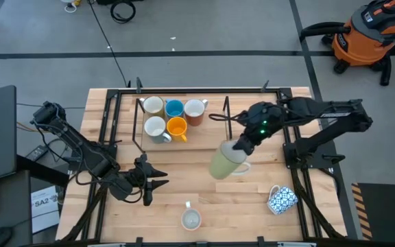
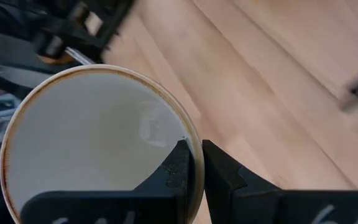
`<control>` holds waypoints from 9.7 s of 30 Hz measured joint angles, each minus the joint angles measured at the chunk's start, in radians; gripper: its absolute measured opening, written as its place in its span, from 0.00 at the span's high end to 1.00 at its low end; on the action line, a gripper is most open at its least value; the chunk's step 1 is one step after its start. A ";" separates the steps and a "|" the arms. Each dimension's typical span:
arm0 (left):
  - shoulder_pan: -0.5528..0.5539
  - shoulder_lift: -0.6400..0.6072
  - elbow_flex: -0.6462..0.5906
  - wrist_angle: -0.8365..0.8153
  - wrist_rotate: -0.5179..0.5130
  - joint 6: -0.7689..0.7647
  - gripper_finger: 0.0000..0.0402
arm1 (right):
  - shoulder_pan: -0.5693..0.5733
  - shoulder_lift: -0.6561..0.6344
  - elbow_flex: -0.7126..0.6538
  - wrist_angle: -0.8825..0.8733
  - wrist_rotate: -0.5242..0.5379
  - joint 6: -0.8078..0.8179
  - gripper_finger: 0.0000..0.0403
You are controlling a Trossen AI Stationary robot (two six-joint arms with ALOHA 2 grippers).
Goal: Place coffee mugs
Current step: Put the light green mug on the shelf, then put the yellow patterned mug on the shelf
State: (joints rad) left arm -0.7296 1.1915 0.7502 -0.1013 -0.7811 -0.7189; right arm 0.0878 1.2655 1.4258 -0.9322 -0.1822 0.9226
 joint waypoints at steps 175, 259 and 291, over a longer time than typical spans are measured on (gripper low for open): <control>-0.001 0.000 0.000 0.054 0.027 0.007 0.68 | -0.054 0.421 0.439 -0.236 0.470 -0.402 0.71; 0.123 0.760 0.813 -0.604 0.738 -1.051 0.68 | 0.580 -0.159 -0.468 0.181 0.413 -0.526 0.71; 0.298 0.767 0.857 -0.479 0.640 -0.260 0.95 | 0.580 -0.160 -0.468 0.168 0.414 -0.583 0.71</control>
State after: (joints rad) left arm -0.4317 1.9589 1.6068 -0.5804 -0.1413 -0.9786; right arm 0.6682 1.1060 0.9581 -0.7646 0.2314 0.3395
